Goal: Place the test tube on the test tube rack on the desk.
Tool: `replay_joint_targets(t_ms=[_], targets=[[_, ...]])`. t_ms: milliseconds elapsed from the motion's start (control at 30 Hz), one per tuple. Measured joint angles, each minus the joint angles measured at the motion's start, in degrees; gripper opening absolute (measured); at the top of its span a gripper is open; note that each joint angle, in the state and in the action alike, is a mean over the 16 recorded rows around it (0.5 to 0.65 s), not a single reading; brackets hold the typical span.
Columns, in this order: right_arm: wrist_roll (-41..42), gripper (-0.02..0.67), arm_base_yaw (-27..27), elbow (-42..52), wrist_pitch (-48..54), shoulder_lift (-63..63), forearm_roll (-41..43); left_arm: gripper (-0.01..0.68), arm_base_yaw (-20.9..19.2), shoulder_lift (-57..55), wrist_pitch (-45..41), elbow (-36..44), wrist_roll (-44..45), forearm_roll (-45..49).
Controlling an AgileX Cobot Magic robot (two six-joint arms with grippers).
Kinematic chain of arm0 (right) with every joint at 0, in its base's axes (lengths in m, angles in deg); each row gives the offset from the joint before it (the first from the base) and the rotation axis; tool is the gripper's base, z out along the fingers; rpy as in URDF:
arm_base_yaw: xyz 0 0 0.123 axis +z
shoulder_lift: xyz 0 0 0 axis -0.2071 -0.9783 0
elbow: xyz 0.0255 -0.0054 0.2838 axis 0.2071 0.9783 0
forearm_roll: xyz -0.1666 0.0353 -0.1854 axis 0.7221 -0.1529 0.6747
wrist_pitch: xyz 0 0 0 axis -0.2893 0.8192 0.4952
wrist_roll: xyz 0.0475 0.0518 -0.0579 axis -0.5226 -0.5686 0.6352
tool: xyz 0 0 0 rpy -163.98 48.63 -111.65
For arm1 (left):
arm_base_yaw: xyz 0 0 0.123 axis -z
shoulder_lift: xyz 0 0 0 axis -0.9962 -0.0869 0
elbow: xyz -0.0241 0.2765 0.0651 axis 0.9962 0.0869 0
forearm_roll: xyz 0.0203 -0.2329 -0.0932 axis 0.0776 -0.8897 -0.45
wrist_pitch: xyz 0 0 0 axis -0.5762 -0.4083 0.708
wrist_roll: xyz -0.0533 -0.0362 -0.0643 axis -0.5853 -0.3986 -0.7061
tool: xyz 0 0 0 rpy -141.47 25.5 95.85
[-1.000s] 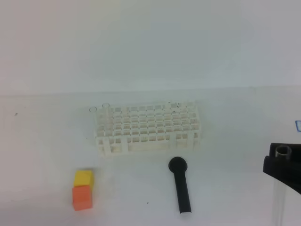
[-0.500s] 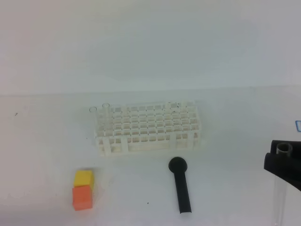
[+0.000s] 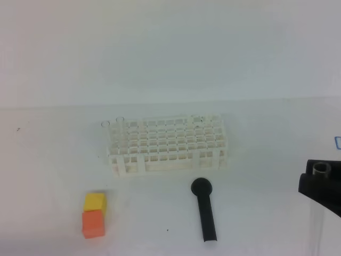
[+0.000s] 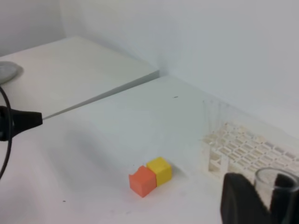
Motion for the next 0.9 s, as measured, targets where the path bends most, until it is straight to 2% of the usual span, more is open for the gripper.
replay_joint_targets(t_ms=[200,433,533,667,900], targets=[[2.23,0.122,0.0,0.49,-0.29,-0.13,-3.73,-0.001,0.0,0.0,0.0,0.0,0.0,0.0],[17.78,0.122,0.4,4.2,-0.05,-2.23,-20.66,-0.001,0.0,0.0,0.0,0.0,0.0,0.0],[28.51,0.122,1.63,6.25,1.55,-4.4,-31.69,-0.001,0.0,0.0,0.0,0.0,0.0,0.0],[48.19,0.122,5.54,8.67,5.4,-8.51,-49.83,-0.001,0.0,0.0,0.0,0.0,0.0,0.0],[83.66,0.122,18.13,7.97,12.78,-18.46,-80.73,-0.001,0.0,0.0,0.0,0.0,0.0,0.0]])
